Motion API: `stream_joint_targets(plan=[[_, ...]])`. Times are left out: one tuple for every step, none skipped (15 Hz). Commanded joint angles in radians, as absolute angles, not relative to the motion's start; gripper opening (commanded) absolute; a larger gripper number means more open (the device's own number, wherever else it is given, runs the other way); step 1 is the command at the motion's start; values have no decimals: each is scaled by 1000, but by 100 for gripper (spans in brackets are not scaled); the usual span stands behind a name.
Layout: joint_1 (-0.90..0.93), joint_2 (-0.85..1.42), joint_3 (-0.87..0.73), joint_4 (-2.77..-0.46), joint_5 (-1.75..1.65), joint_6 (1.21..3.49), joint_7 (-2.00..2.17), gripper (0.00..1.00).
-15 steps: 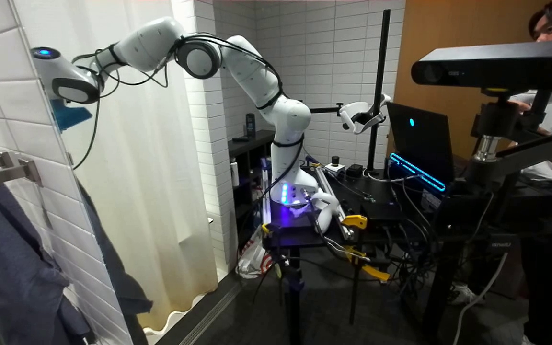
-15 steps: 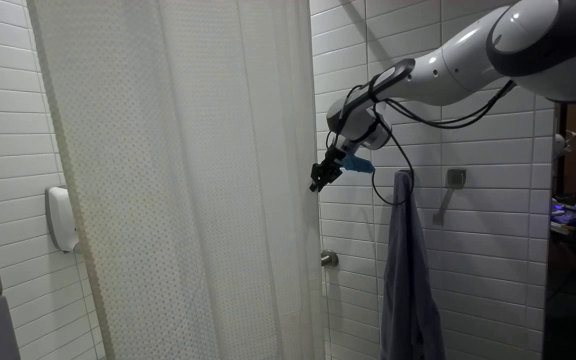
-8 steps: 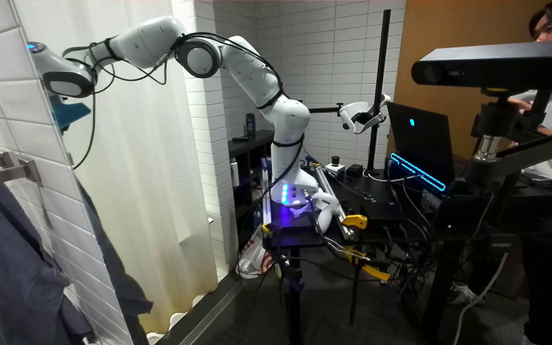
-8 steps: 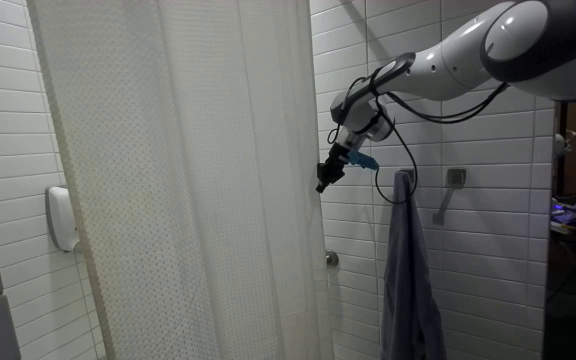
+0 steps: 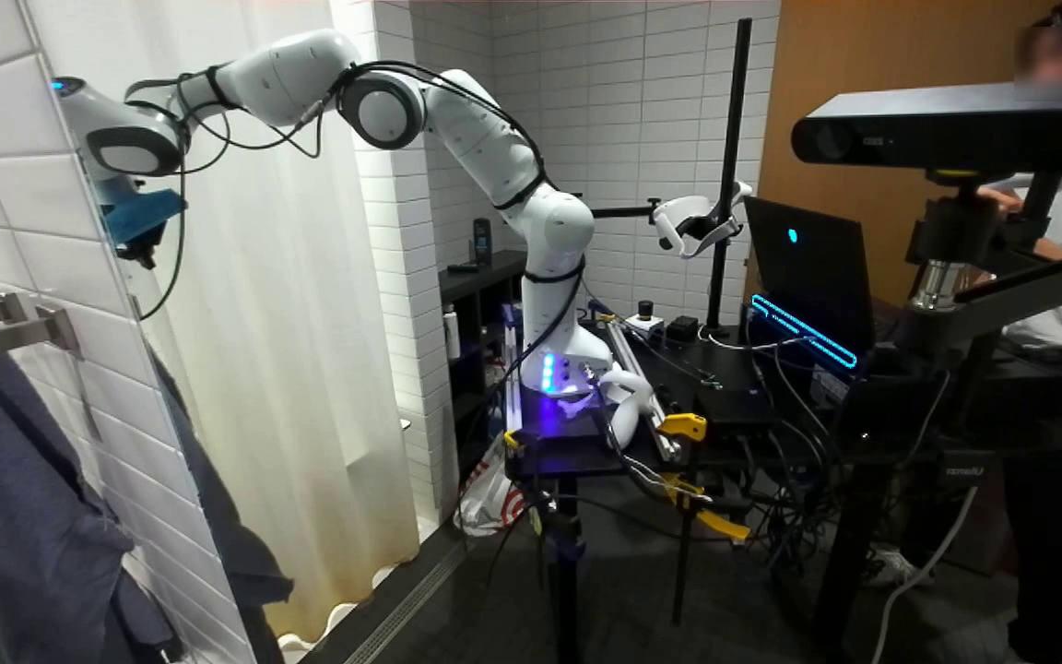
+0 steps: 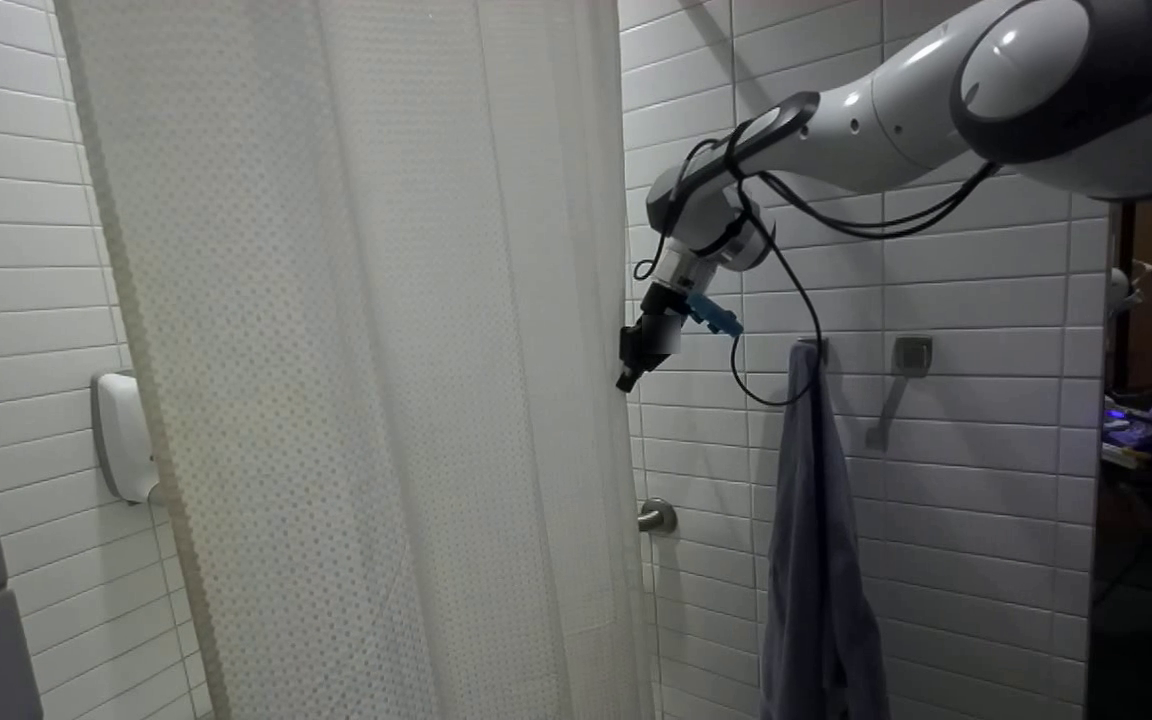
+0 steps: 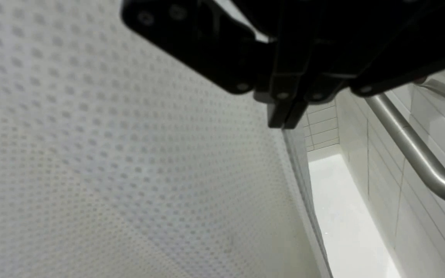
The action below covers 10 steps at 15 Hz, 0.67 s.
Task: Move the shower curtain to the left
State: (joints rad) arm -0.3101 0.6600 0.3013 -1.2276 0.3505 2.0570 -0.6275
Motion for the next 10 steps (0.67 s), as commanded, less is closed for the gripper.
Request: stream_joint_targets(plan=[[-276,635,274,-1227,393,1990,-678,0],[-270,635,273,-1227,399,1981,-685,0],[-264,632,273,-1230,407,1973,-690,0],[-258,631,272,-1233,416,1967,-693,0],[-254,628,272,-1237,424,1958,-699,0],[-249,626,272,-1240,432,1956,-704,0],[-245,625,273,-1241,440,1948,-707,0],[-241,622,274,-1245,448,1945,-710,0],[-238,621,274,-1247,456,1940,-713,0],[-235,619,275,-1249,463,1931,-717,0]])
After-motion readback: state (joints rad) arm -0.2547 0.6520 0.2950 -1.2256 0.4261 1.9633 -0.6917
